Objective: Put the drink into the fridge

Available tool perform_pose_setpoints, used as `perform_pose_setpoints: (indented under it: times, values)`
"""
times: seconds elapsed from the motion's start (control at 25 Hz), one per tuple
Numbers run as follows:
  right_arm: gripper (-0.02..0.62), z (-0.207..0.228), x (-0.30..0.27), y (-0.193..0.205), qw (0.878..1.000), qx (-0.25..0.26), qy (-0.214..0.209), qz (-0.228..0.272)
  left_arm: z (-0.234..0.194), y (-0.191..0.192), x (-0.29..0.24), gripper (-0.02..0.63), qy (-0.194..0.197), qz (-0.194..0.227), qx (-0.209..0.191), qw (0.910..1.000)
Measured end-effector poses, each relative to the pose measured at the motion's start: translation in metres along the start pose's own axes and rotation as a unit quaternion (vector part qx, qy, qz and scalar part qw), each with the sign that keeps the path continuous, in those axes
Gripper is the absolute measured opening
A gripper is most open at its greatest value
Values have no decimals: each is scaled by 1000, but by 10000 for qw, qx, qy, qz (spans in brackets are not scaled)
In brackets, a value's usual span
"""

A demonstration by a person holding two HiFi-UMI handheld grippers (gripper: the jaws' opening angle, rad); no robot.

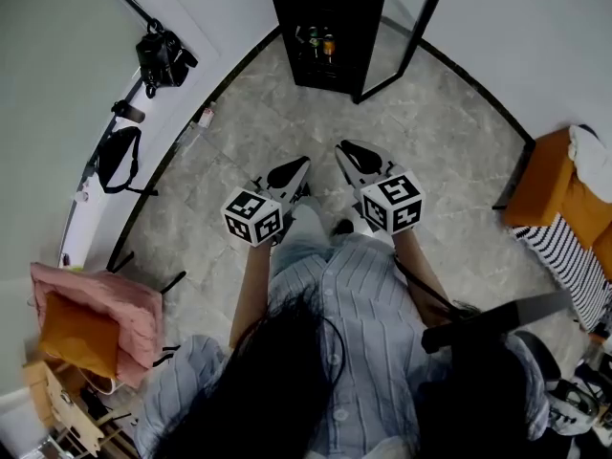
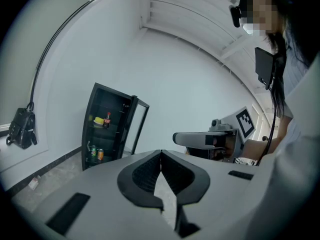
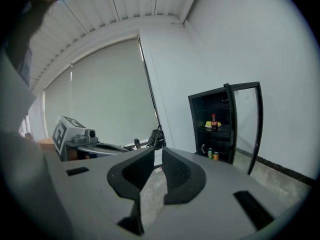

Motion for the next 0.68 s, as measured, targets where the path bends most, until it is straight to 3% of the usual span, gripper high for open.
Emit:
perform_pose_setpoints:
  times: [0.68]
  values:
    - [55, -10, -21, 0, 9994, 35, -237, -247, -13, 5, 18, 8, -230, 29, 131, 9996]
Point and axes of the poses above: the fingertips, and each gripper's own axes: x backward along the fingers, z to its right, y out of its underside, the point moved 9 cm from there along x, backward along the fingers, and after that the axes turned 14 degrees about -z, right-handed, at the moved point
